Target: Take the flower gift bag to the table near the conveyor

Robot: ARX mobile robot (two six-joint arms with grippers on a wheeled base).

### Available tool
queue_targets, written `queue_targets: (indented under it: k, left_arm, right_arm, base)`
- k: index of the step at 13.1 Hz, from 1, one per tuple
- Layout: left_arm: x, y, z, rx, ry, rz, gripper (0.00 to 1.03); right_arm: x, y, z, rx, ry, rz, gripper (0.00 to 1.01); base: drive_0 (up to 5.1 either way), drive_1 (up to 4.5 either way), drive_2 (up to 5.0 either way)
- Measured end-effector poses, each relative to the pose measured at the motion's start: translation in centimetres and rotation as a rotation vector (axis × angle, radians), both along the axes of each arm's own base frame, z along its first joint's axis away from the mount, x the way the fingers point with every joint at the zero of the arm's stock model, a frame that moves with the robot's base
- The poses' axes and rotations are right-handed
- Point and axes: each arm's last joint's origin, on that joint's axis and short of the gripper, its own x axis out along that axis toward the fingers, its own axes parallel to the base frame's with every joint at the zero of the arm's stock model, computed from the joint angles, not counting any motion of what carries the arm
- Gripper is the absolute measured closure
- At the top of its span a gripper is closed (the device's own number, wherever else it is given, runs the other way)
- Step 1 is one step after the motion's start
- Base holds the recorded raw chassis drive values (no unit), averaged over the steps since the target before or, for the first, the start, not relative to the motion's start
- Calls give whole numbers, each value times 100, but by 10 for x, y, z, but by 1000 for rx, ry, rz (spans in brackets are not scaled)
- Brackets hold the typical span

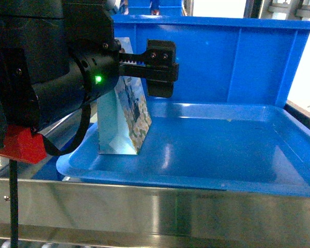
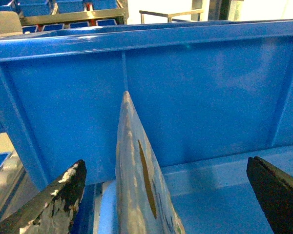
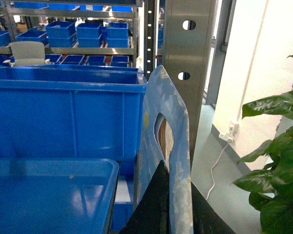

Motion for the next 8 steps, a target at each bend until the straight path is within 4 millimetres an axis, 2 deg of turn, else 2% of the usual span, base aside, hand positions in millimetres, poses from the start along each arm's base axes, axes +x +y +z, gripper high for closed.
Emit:
queue_targets:
  k: [4, 8]
  left_arm:
    - [6, -2, -6, 1, 18, 38, 7]
    - [6, -4, -4, -14, 1, 48, 50]
  right_arm:
    - [0, 0, 0, 0, 0, 0, 99]
    - [0, 0, 0, 0, 0, 0, 99]
  base:
    - [0, 0, 0]
    - [0, 0, 0]
